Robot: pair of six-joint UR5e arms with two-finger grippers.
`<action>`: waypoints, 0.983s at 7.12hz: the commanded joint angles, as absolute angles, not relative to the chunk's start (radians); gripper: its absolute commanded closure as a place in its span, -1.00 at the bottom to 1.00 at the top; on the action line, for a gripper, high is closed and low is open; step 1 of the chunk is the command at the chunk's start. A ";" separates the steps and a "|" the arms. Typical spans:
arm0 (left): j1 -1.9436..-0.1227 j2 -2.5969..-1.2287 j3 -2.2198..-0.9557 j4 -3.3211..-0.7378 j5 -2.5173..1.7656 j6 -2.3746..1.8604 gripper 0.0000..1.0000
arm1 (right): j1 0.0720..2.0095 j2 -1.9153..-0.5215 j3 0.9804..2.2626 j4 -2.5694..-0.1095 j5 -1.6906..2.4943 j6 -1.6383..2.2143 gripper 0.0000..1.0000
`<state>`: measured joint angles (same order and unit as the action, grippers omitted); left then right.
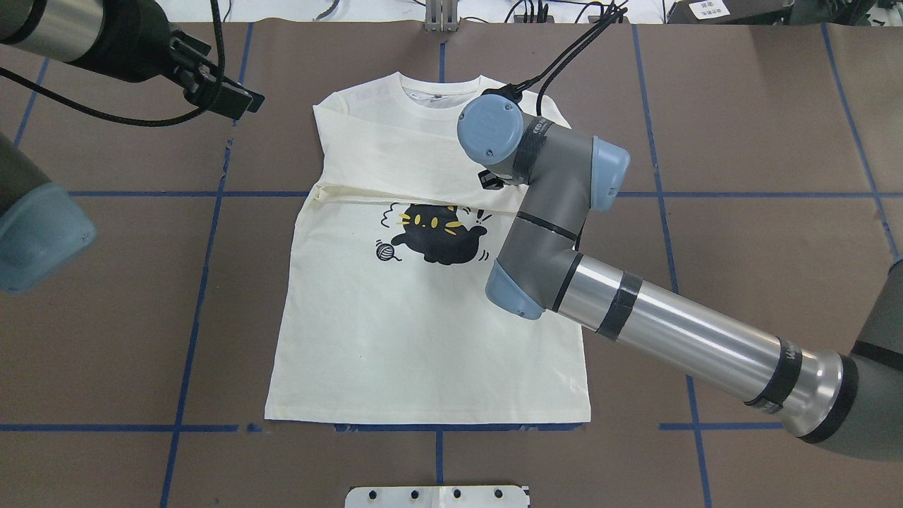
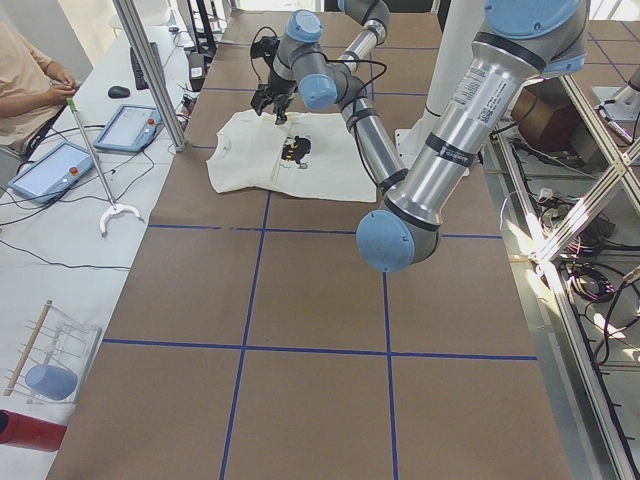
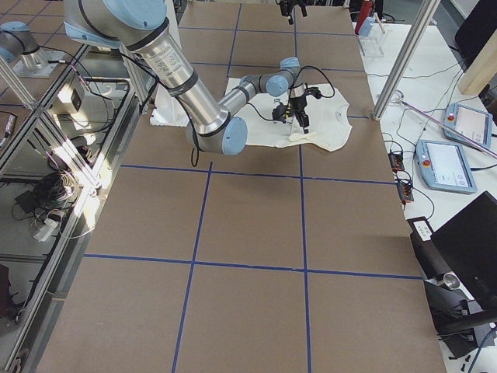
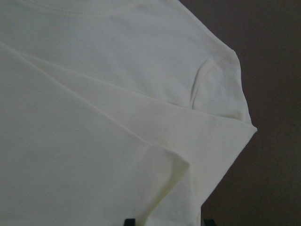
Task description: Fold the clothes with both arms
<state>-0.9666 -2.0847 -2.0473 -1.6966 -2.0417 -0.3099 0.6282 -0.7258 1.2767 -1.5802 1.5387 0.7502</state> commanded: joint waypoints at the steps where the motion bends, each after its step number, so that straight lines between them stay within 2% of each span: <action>1: -0.965 -2.085 -2.048 -1.697 -2.042 -0.321 -1.00 | 0.687 -0.822 1.375 -1.588 1.545 0.584 0.10; 2: -0.963 -2.083 -2.046 -1.697 -2.042 -0.324 -1.00 | 0.721 -0.833 1.381 -1.580 1.551 0.515 -0.16; 3: -0.963 -2.083 -2.046 -1.697 -2.042 -0.325 -1.00 | 0.744 -0.836 1.379 -1.572 1.554 0.512 -0.69; 5: -0.960 -2.069 -2.045 -1.697 -2.042 -0.380 -1.00 | 0.781 -0.831 1.396 -1.530 1.689 0.582 -0.98; 6: -0.951 -2.048 -2.049 -1.697 -2.036 -0.511 -1.00 | 0.785 -0.854 1.441 -1.467 1.772 0.730 -0.99; 7: -0.943 -2.027 -2.055 -1.697 -2.030 -0.614 -1.00 | 0.778 -0.909 1.550 -1.447 1.811 0.894 -0.99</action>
<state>-0.9523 -2.0504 -2.0495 -1.6966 -2.0361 -0.4911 0.7787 -0.8610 1.4526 -1.4865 1.7433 0.7188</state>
